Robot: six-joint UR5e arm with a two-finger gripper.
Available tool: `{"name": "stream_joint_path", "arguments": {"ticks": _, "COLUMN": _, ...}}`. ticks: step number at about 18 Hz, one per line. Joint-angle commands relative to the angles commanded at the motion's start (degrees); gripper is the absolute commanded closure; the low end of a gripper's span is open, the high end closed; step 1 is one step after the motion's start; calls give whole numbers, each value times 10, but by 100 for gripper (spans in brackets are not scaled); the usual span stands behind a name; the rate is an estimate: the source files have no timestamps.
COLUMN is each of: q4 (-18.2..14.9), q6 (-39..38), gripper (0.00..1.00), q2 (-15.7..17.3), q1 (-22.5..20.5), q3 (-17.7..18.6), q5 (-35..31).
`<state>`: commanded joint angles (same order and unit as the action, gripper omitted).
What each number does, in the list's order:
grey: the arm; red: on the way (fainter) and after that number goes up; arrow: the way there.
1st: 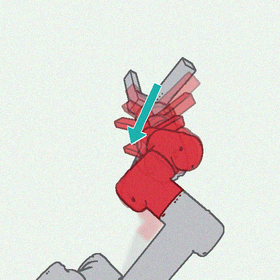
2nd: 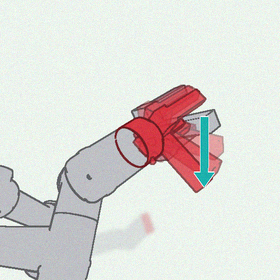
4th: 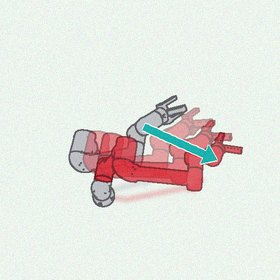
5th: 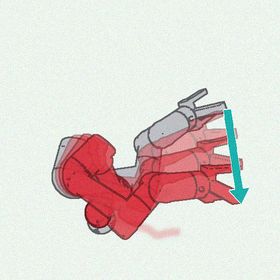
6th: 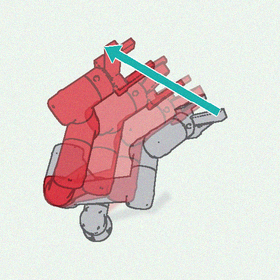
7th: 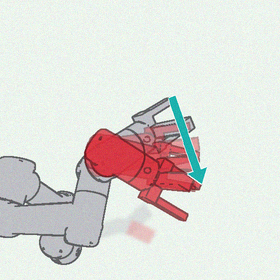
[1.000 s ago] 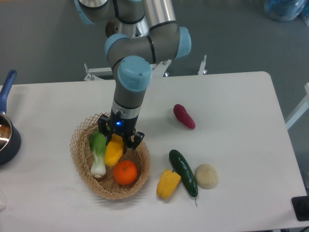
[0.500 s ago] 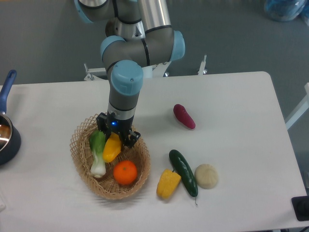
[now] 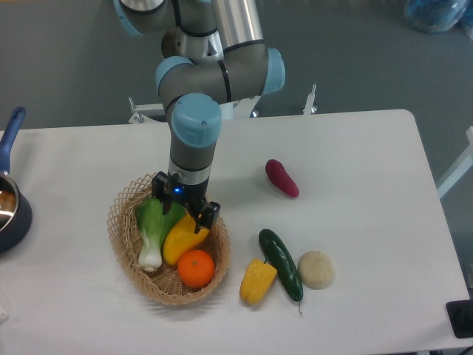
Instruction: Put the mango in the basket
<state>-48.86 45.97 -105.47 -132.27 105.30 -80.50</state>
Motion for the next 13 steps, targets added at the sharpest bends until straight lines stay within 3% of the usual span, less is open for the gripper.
{"name": "stream_joint_path", "arguments": {"ticks": 3, "q4": 1, "q6": -2, "gripper": 0, "q2": 19, "q1": -25, "q3": -15, "q5": -21}}
{"name": "stream_joint_path", "arguments": {"ticks": 5, "q4": 3, "q6": -6, "gripper": 0, "q2": 40, "q1": -67, "q3": -40, "q5": -14}}
{"name": "stream_joint_path", "arguments": {"ticks": 11, "q4": 0, "q6": 3, "gripper": 0, "q2": 31, "q1": -134, "q3": -172, "q5": -18}}
{"name": "stream_joint_path", "arguments": {"ticks": 13, "q4": -8, "q6": 19, "gripper": 0, "q2": 30, "q1": -162, "q3": -200, "q5": -18}}
